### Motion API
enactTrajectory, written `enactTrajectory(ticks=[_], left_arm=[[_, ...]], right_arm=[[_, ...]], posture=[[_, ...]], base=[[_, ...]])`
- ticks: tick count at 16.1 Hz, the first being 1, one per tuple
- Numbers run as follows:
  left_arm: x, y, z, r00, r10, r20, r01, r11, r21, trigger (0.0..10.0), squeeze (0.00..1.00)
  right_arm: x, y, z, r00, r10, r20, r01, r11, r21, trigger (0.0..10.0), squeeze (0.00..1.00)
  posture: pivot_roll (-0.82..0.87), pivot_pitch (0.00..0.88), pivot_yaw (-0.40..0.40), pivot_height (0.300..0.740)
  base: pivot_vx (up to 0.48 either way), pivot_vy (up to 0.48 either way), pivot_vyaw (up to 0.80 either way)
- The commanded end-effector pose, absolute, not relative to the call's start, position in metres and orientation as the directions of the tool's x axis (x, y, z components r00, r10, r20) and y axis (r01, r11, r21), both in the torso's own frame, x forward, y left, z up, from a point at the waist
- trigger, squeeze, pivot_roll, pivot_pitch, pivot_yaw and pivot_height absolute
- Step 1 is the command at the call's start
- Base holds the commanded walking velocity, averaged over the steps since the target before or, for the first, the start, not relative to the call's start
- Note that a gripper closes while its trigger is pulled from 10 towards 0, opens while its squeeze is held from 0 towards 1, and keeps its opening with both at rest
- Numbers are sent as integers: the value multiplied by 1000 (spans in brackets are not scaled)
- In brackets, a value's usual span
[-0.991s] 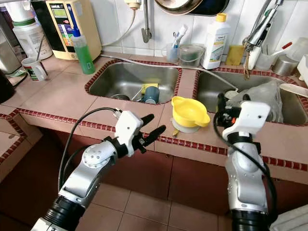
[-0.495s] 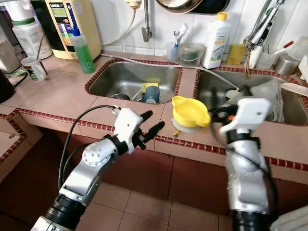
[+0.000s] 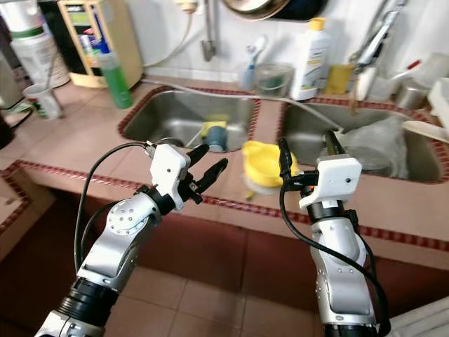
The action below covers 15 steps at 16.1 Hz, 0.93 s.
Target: Kitchen organization
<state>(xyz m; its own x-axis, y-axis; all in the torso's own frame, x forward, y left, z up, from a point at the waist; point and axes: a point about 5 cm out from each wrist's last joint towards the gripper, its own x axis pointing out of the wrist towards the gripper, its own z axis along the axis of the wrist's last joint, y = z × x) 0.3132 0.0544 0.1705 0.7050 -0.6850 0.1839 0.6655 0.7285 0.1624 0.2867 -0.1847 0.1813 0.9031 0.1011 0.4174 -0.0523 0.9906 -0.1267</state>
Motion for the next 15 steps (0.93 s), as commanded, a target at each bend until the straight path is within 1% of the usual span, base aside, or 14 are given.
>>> enactTrajectory(ticks=[1,3,4,5,6,11,15], left_arm=[[314,52,173,693,-694,195,674,720,167,10000,0],[314,51,172,693,-695,192,678,718,157,10000,0],[315,50,171,699,-693,177,667,721,186,10000,0],[316,50,168,717,-677,163,655,735,174,10000,0],[315,50,168,708,-686,166,677,727,115,10000,0],[315,54,169,698,-693,182,690,718,87,10000,0],[316,56,170,693,-695,192,695,715,77,10000,0]], right_arm=[[285,-188,185,895,88,436,-36,991,-126,10000,0],[285,-188,185,896,88,435,-36,991,-126,10000,0],[285,-188,185,897,89,433,-37,991,-126,10000,0],[285,-188,184,899,86,429,-36,992,-125,10000,0],[285,-188,183,901,85,426,-36,992,-122,10000,0],[285,-185,181,903,88,421,-44,993,-113,10000,0],[285,-186,180,905,86,416,-43,993,-112,10000,0]], posture=[[-121,17,74,740],[-119,14,72,740],[-118,13,71,740],[-117,12,69,740],[-117,11,70,740],[-114,14,67,740],[-113,17,69,740]], base=[[0,-458,0],[0,-458,0],[0,-424,0],[0,0,0],[0,0,0],[0,0,0],[301,0,0]])
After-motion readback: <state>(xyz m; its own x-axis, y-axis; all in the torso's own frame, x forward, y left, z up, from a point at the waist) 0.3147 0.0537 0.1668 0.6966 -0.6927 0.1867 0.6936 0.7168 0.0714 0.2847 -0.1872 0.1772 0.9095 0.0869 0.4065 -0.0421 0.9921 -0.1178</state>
